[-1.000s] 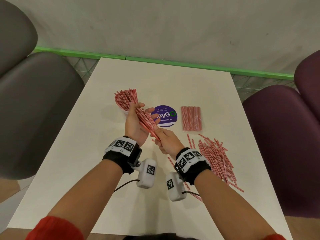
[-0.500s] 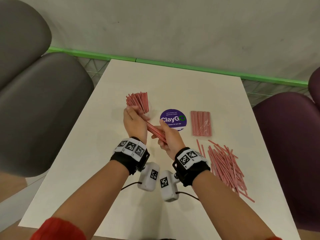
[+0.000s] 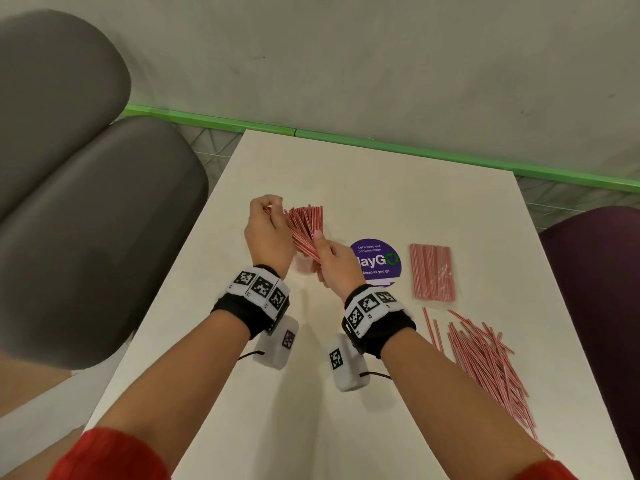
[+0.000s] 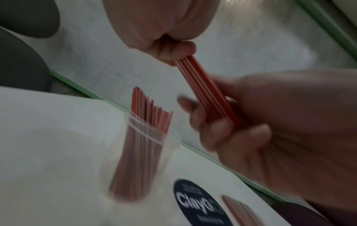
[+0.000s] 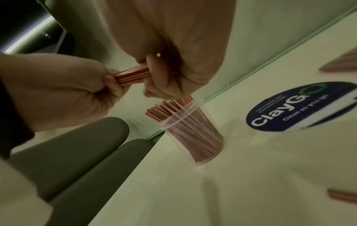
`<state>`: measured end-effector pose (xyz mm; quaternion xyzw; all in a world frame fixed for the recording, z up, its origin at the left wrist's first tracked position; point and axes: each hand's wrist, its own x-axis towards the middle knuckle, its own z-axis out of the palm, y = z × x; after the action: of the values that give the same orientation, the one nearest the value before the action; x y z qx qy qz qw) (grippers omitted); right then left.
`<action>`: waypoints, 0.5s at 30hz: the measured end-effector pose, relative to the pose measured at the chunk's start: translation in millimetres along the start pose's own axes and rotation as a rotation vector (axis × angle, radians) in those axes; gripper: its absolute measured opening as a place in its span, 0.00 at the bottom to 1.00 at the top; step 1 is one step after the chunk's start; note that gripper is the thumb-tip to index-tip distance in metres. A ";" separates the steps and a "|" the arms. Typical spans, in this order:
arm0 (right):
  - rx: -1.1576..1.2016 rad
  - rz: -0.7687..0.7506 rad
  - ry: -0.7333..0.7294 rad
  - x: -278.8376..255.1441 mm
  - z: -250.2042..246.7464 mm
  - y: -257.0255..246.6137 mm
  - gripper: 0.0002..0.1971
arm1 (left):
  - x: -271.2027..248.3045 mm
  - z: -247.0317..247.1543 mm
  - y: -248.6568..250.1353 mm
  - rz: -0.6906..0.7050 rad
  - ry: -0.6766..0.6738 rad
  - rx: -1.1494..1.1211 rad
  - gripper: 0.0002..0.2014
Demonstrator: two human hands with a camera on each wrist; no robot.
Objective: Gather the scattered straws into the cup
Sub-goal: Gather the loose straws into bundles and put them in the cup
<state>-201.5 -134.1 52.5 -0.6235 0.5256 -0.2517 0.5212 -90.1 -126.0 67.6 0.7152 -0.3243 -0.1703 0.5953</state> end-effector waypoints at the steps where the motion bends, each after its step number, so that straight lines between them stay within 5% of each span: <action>1: -0.046 -0.002 0.042 6.3 -0.4 0.1 0.23 | 8.8 0.3 1.1 0.012 0.039 0.004 0.08; 5: -0.097 0.088 0.218 30.8 -6.4 14.2 0.18 | 40.8 2.0 5.2 0.092 0.046 0.031 0.08; 15: -0.005 0.246 0.106 45.4 4.2 29.1 0.21 | 32.8 18.3 -40.9 0.405 -0.397 0.503 0.13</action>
<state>-194.8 -171.4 13.9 -0.5414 0.6254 -0.2174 0.5181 -66.9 -158.1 28.6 0.7136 -0.5997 -0.0995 0.3482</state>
